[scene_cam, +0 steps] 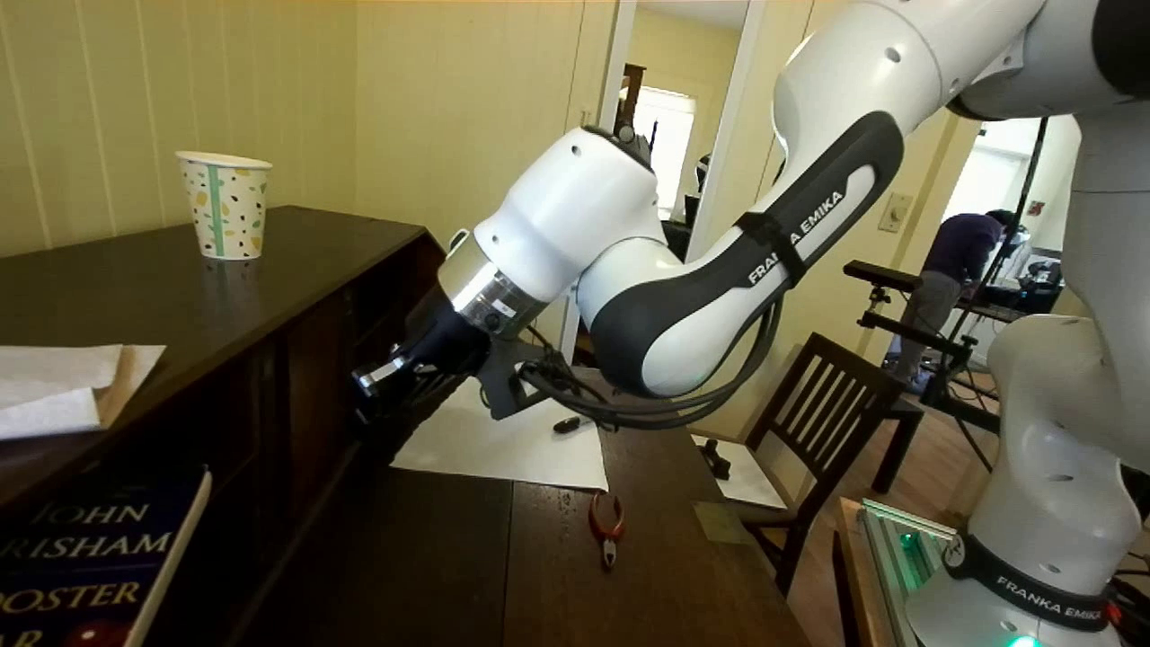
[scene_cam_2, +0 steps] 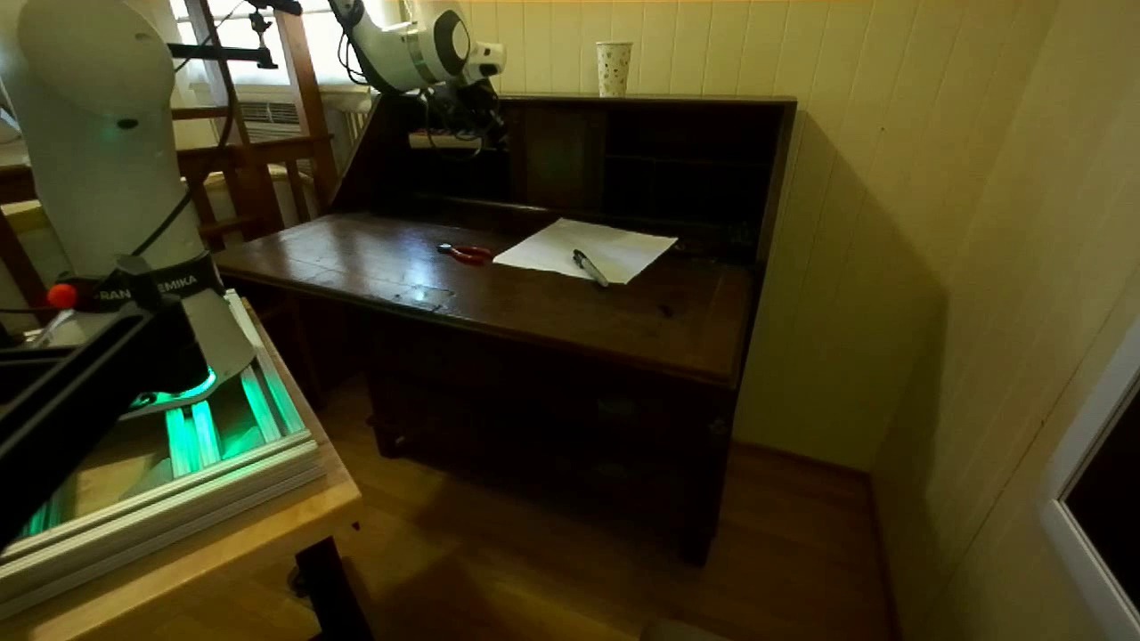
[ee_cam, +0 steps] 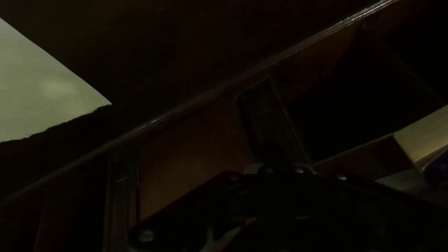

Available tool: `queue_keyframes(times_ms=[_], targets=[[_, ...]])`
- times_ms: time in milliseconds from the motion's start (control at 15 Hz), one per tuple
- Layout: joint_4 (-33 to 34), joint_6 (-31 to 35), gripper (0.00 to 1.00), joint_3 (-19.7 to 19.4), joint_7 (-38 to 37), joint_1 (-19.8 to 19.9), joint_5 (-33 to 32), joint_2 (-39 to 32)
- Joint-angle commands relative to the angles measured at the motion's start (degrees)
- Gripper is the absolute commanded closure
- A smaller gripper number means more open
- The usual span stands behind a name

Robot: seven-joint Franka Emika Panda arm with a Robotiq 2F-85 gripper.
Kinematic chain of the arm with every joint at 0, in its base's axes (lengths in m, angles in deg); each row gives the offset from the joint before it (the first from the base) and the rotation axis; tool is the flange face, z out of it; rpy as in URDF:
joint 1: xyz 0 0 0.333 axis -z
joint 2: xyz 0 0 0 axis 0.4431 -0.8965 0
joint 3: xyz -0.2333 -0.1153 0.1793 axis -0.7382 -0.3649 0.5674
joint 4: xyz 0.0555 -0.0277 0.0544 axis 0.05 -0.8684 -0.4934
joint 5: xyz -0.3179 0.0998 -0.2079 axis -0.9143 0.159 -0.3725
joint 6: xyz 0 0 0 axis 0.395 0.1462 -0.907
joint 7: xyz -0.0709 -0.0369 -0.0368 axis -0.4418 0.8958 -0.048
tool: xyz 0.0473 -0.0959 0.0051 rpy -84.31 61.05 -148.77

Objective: Open the small door on the desk completely

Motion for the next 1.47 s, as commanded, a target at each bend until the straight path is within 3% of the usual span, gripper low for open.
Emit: queue_keyframes(times_ms=[0,200,800,1400], targets=[[4.9,3.6,1.00,-2.7,-1.9,-2.8,-0.9,-5.4],[6.9,4.9,1.00,-1.9,-1.0,-2.7,0.4,-7.8],[14.2,9.0,1.00,-9.1,-1.2,-8.1,0.3,-13.2],[14.3,9.5,1.00,-16.3,-2.4,-13.0,0.5,-12.8]])
